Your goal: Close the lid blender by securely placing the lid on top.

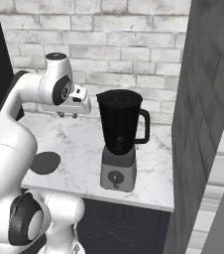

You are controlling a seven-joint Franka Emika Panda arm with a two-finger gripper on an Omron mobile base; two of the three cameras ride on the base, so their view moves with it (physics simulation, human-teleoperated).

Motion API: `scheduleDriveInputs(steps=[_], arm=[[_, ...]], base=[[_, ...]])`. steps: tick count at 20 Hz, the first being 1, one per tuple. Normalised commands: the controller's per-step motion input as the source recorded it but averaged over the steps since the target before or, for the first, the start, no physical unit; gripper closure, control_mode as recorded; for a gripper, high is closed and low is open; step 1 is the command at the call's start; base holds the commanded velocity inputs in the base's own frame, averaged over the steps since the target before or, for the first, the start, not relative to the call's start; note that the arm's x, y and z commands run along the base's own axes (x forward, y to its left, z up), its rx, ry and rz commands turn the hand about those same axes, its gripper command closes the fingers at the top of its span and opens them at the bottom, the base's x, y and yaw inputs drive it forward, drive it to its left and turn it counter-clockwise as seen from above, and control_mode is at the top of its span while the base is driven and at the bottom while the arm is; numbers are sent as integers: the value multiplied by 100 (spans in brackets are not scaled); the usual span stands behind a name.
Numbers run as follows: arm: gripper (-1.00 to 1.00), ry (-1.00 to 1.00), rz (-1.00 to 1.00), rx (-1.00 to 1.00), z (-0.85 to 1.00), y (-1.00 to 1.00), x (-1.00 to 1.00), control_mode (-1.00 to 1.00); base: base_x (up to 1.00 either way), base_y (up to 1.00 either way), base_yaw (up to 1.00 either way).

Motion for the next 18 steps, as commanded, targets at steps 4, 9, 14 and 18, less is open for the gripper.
scheduleDriveInputs(steps=[4,9,14,18], arm=[[-100,0,0,0,-10,13,-15,-100],[-100,4,0,-2,-26,59,-10,-100],[-100,2,0,-4,-33,93,0,-100],[-100,5,0,-3,-44,50,0,-100]], base=[[0,0,0],[0,0,0],[0,0,0],[0,0,0]])
